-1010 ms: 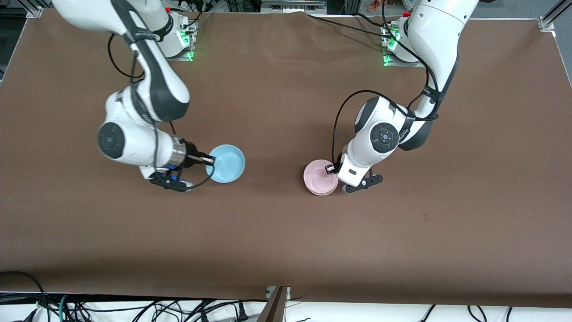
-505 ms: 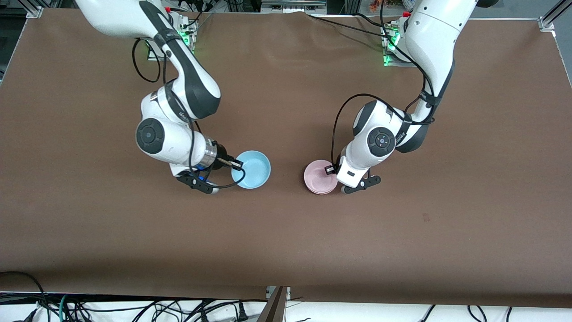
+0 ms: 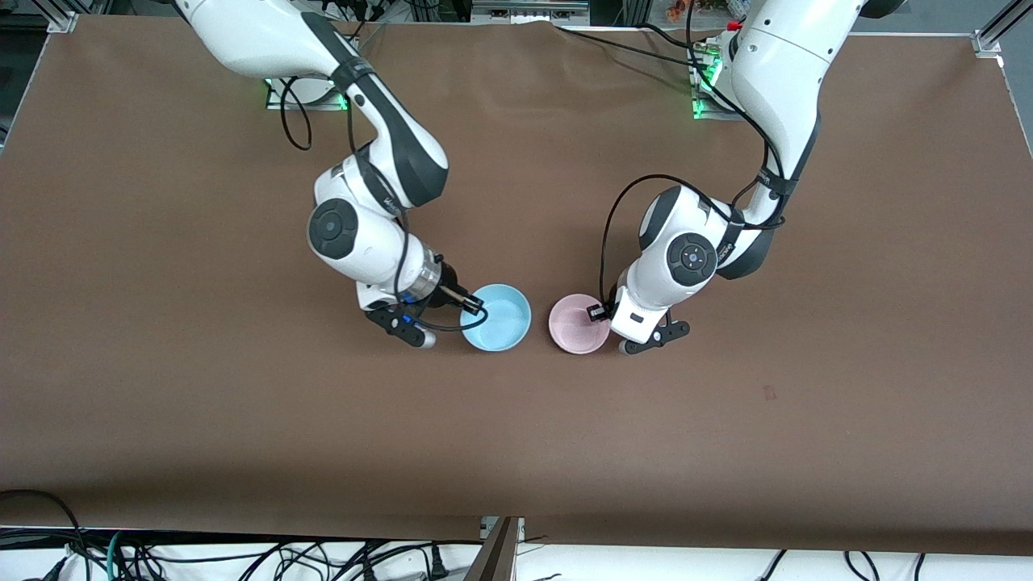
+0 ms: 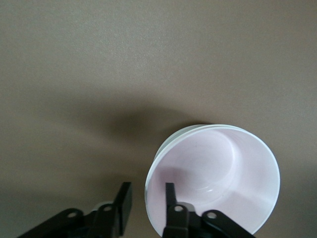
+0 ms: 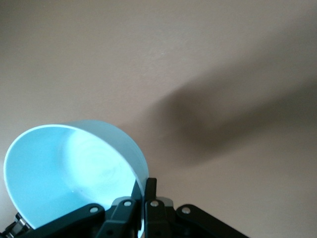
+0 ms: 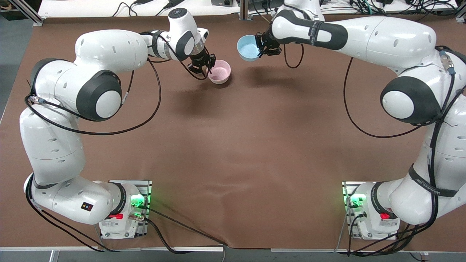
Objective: Stack pink and blue bowls on white bowl
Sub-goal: 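Lower the blue bowl onto the pink bowl while the left gripper withdraws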
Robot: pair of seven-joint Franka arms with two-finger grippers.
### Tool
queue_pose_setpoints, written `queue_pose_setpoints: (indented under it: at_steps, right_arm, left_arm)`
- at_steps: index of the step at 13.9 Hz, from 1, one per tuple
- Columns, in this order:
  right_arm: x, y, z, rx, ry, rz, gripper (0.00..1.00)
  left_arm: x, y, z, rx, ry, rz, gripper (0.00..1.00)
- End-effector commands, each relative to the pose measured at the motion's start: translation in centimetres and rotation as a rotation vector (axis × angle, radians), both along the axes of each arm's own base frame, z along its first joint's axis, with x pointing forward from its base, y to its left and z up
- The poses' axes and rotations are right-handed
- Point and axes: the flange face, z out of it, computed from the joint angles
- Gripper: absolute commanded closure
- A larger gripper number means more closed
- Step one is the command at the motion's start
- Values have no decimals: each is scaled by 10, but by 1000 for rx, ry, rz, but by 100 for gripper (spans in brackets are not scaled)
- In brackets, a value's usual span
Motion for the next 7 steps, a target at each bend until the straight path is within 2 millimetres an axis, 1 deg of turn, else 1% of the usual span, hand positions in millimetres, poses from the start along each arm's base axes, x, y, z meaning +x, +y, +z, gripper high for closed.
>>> queue_pose_setpoints:
  at_steps: [1,4,6,7]
  right_arm:
    - [5,26,-1,32,8,-52,100]
    - [3,41,-7,45,2,-84,100]
    - [-1,48,-13,49,1,-89,100]
    - [-1,49,-13,54,-5,-95,100]
  left_arm:
    - [16,-1,14,-38,-21,29,50]
    - [25,9,25,-43,-36,43,50]
    - [42,20,46,-56,-56,62,50]
    - [50,23,60,-62,-55,63,50]
